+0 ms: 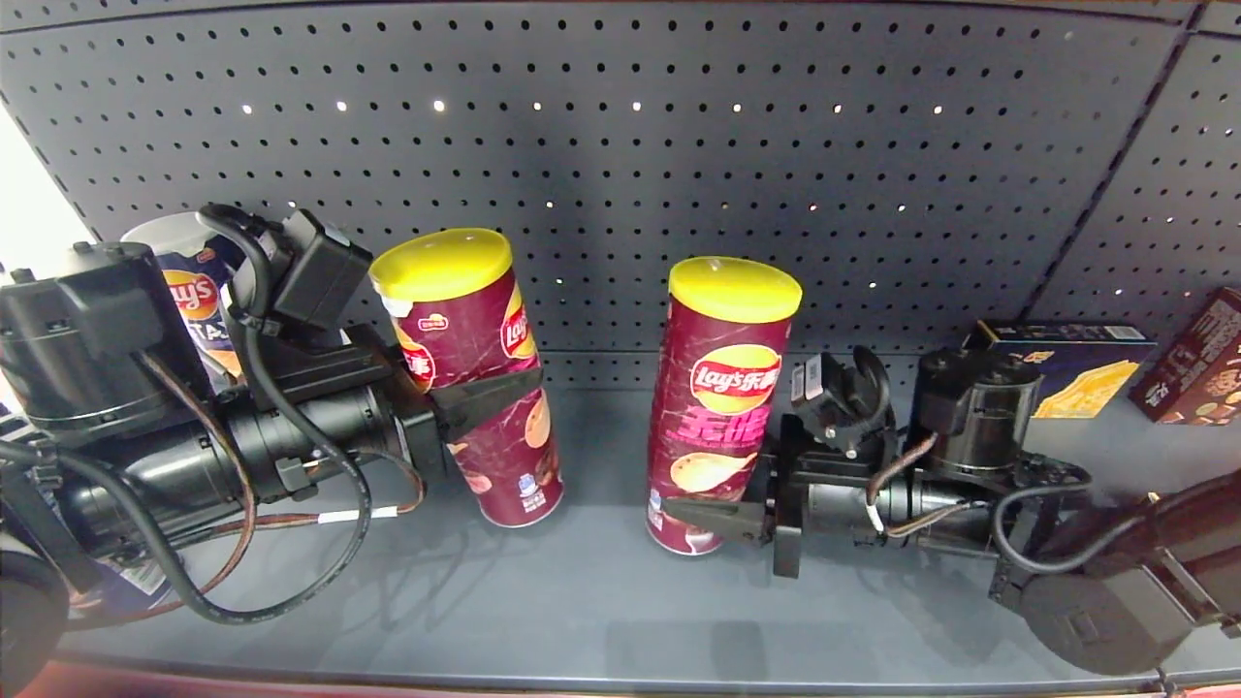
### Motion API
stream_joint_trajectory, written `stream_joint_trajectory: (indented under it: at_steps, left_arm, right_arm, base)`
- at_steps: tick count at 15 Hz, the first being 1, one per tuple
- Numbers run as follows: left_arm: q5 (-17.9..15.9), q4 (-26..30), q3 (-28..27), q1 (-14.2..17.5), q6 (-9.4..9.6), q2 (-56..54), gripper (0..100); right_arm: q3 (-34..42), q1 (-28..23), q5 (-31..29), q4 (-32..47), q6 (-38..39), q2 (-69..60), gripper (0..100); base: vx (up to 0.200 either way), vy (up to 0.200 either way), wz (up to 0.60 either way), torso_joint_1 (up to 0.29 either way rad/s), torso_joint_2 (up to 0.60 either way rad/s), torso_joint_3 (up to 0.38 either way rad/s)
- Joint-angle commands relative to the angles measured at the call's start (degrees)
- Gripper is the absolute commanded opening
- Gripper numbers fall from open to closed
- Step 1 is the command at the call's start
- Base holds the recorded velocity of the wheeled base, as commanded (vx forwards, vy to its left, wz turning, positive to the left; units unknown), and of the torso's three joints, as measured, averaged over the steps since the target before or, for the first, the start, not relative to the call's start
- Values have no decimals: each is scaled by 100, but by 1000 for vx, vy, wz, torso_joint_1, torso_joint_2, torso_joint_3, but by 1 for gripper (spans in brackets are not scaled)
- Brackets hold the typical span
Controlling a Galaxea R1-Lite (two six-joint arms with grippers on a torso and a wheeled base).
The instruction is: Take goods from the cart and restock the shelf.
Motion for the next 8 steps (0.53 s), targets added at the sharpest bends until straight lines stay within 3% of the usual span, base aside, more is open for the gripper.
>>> stream_joint_trajectory:
  at_steps: [1,8]
  left_arm:
    - [4,-1,2,0,1,6,0]
    - [12,-1,46,18,-7,6,0]
  right_arm:
    - [431,201,-65,-202,-6,-171,0]
    - [1028,614,-285,-448,-32,-127,0]
  base:
    - [0,0,0,0,0,0]
    - [0,0,0,0,0,0]
